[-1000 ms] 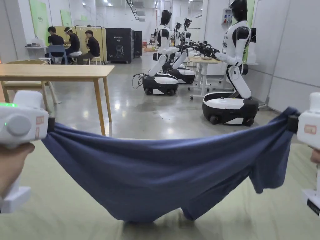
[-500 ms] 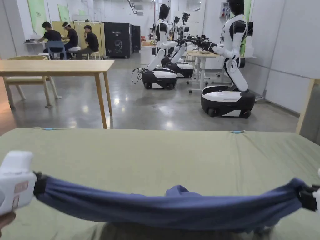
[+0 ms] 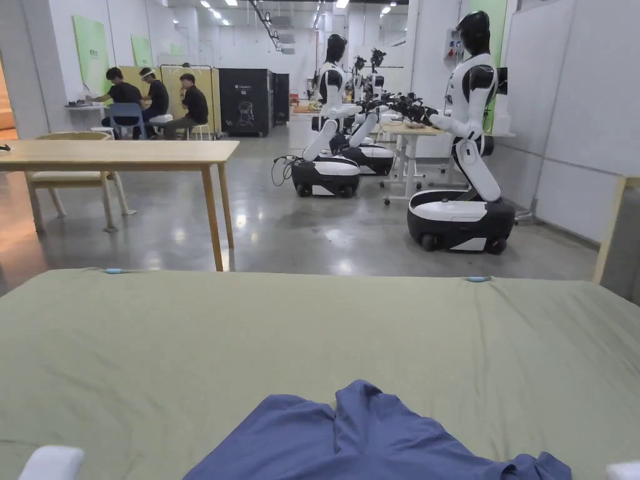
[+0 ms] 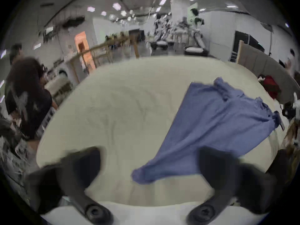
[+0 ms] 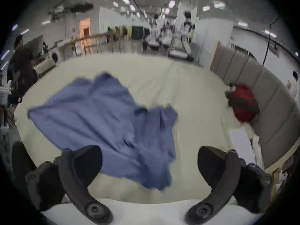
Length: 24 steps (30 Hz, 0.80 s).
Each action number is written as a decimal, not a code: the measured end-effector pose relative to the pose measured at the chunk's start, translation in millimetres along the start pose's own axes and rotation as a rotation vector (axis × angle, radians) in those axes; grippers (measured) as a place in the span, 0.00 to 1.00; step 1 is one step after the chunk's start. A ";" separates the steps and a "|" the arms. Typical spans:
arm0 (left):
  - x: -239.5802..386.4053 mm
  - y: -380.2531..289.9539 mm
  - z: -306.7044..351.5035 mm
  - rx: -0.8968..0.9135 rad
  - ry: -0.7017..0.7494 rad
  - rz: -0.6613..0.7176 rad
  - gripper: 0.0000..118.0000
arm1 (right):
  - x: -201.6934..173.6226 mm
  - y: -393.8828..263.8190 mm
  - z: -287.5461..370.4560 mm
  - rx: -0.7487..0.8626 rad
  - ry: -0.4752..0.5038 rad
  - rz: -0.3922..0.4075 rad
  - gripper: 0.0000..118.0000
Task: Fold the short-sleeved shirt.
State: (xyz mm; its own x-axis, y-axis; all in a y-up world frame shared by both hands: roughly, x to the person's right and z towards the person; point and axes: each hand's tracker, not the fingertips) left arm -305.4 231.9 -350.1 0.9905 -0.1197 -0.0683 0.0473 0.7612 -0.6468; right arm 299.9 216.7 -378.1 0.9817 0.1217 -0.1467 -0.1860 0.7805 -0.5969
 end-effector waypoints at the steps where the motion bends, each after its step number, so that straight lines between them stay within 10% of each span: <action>1: 13.1 14.4 12.2 0.145 -0.022 -0.037 0.99 | -14.4 13.5 6.6 0.050 -0.008 -0.011 1.00; 9: 135.3 52.5 30.5 0.271 -0.084 -0.019 0.96 | -150.0 73.2 27.9 0.284 -0.006 -0.090 0.97; 10: 139.7 52.3 31.4 0.266 -0.090 -0.010 0.83 | -161.8 75.1 35.8 0.289 0.007 -0.097 0.76; 12: 138.2 48.1 26.2 0.269 -0.094 -0.017 0.00 | -167.3 77.5 35.1 0.278 0.028 -0.144 0.00; 24: -9.3 2.2 12.0 0.004 0.057 0.155 0.00 | -186.3 59.3 11.3 0.245 0.120 -0.120 0.00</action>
State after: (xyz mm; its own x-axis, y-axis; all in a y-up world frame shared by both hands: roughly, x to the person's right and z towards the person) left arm -313.0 242.4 -341.8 0.9769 -0.0364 -0.2104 -0.1051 0.7757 -0.6223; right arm 106.4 247.2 -377.3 0.9813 -0.0424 -0.1877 -0.0390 0.9115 -0.4096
